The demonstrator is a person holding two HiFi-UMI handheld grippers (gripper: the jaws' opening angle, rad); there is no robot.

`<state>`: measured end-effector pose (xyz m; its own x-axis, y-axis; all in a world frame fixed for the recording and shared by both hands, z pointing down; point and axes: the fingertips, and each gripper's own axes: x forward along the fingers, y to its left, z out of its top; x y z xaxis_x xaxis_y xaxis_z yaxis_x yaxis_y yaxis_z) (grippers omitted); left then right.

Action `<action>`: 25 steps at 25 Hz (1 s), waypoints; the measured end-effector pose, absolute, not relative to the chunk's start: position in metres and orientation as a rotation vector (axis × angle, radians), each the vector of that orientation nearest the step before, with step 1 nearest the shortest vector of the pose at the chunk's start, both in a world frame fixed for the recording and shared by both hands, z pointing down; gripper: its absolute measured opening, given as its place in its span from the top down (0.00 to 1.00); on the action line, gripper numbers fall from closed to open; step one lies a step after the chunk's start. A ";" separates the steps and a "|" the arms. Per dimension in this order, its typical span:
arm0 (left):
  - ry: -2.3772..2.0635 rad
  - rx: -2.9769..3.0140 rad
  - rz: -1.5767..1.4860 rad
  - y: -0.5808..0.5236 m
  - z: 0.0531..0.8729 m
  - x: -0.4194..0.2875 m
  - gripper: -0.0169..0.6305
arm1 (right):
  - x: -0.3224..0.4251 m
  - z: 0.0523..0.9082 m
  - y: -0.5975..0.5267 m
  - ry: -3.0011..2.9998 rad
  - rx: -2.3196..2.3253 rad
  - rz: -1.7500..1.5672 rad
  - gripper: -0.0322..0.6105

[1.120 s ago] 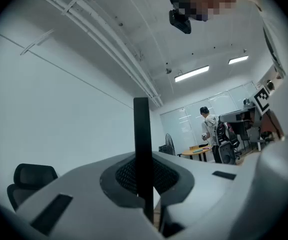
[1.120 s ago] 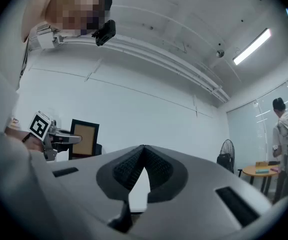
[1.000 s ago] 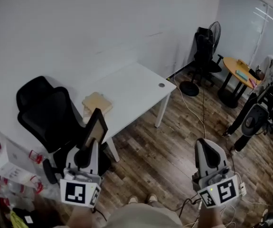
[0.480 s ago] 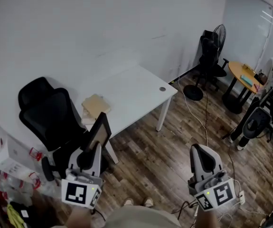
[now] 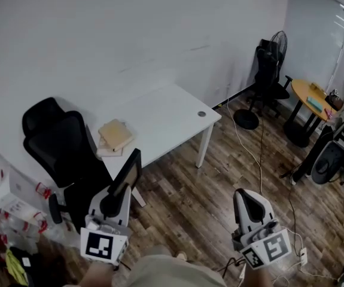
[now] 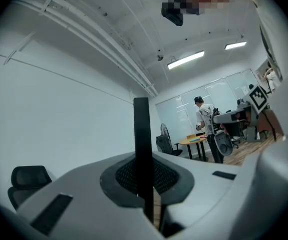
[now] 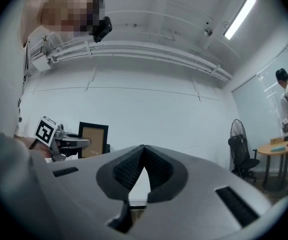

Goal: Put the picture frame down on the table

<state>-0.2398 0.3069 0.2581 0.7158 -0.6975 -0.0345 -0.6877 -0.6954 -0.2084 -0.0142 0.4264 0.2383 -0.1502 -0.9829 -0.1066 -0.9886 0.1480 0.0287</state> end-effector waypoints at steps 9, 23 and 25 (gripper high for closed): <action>1.105 -2.776 -0.061 0.298 0.267 -0.216 0.92 | 0.010 0.255 0.415 2.348 -2.006 0.090 0.91; 1.058 -2.845 -0.062 0.194 0.284 -0.177 0.92 | 0.033 0.270 0.312 2.372 -2.025 0.024 0.91; 1.054 -2.875 -0.064 0.172 0.288 -0.173 0.92 | 0.035 0.271 0.291 2.378 -2.027 0.006 0.91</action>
<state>-0.1734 0.1719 0.2879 0.7627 -0.6467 0.0120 -0.6434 -0.7604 -0.0885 0.0346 0.2909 0.2715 -0.1582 -0.9873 -0.0156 -0.9874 0.1583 -0.0079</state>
